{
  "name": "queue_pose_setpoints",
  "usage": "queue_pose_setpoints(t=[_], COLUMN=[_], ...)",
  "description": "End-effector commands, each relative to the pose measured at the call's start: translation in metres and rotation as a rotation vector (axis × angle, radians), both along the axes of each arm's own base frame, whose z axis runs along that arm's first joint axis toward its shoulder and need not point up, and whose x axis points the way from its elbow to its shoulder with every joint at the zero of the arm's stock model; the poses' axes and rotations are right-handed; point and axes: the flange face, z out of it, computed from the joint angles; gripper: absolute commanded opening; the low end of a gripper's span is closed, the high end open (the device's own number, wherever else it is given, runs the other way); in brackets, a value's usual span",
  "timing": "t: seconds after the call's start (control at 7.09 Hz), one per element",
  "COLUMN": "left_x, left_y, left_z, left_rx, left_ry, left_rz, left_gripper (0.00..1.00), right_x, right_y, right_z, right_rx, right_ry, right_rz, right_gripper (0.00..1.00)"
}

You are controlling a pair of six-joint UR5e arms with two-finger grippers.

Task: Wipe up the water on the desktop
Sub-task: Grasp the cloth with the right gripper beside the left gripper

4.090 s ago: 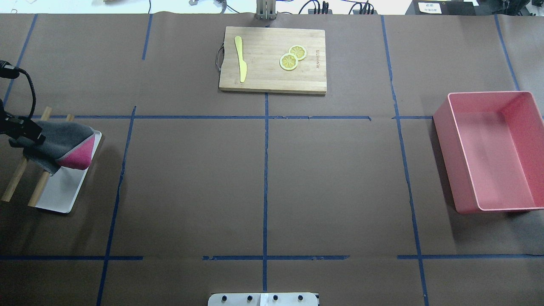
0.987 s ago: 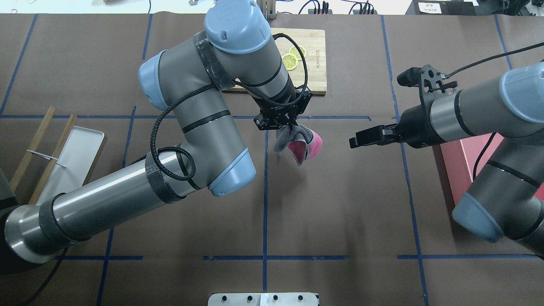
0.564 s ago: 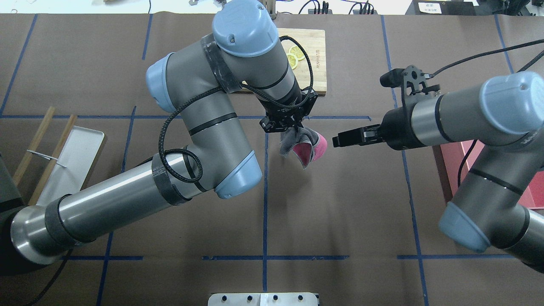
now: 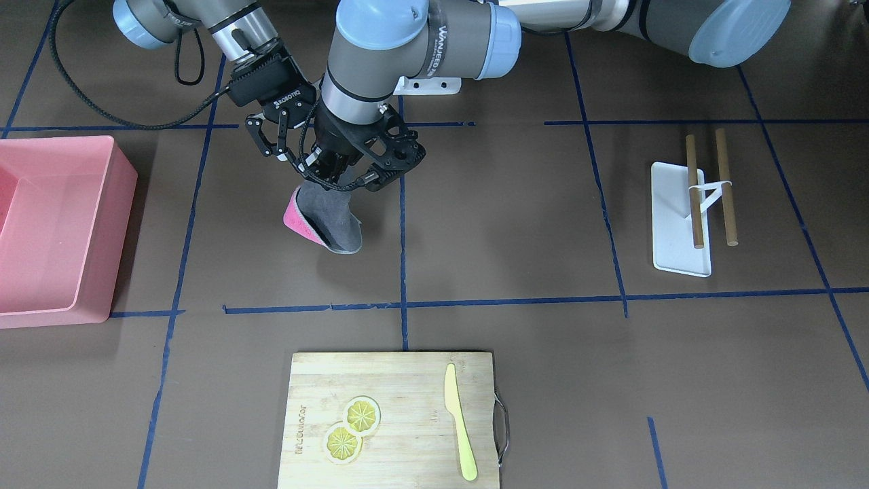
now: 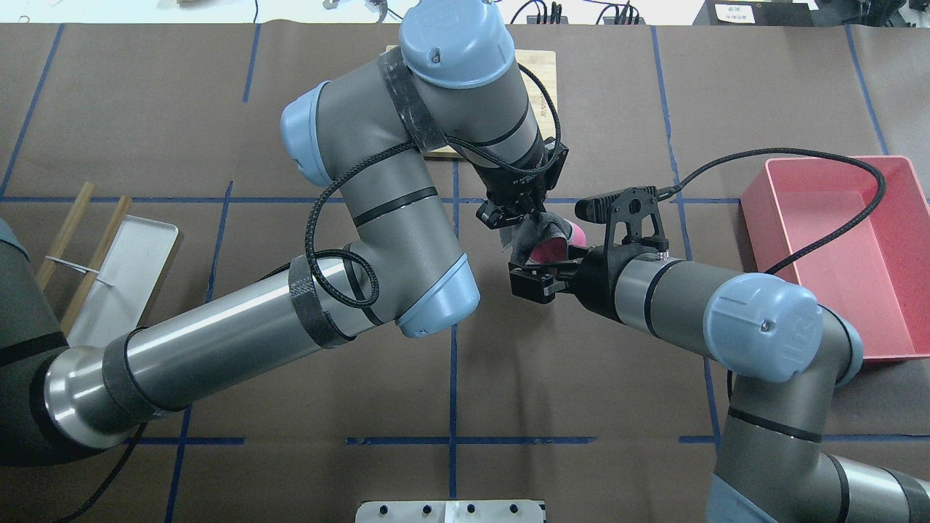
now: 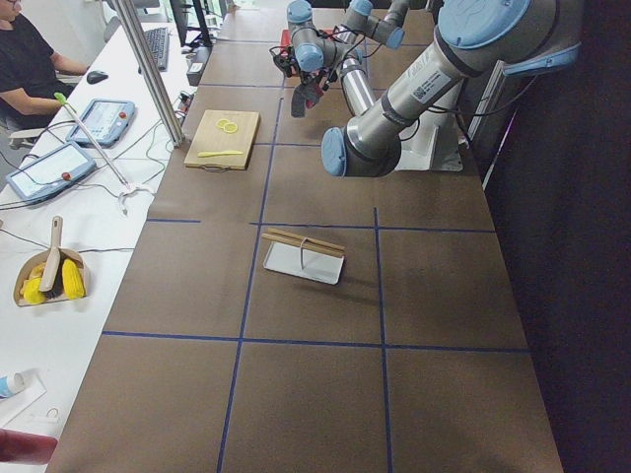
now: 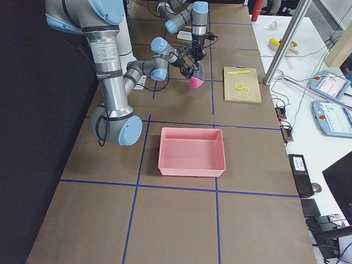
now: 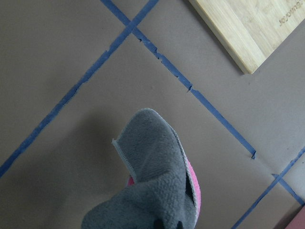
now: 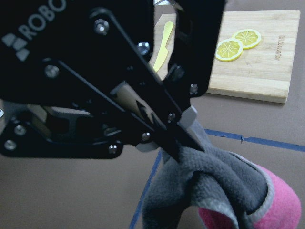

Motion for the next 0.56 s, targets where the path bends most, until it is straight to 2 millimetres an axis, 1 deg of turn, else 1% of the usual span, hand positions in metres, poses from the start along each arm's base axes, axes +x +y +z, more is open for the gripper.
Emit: queue_pose_setpoints(t=[0.0,0.28,0.42], left_x=[-0.009,-0.0139,-0.0168], left_y=[0.0062,0.0098,0.0119], left_z=[-0.0052,-0.0044,-0.0005], left_rx=[-0.005,-0.004,-0.005], left_ry=[0.016,0.022,0.021], left_rz=[-0.005,-0.004,-0.003], left_gripper=[0.0,0.0,0.0], right_x=[-0.0064,-0.0057,-0.0052], right_y=[0.0062,0.0055,0.0049], right_z=[0.0016,0.0031,0.0038], right_rx=[0.018,0.019,0.025], right_ry=[0.014,0.018,0.021], right_rz=[0.043,0.052,0.073], right_gripper=[0.96,0.93,0.93])
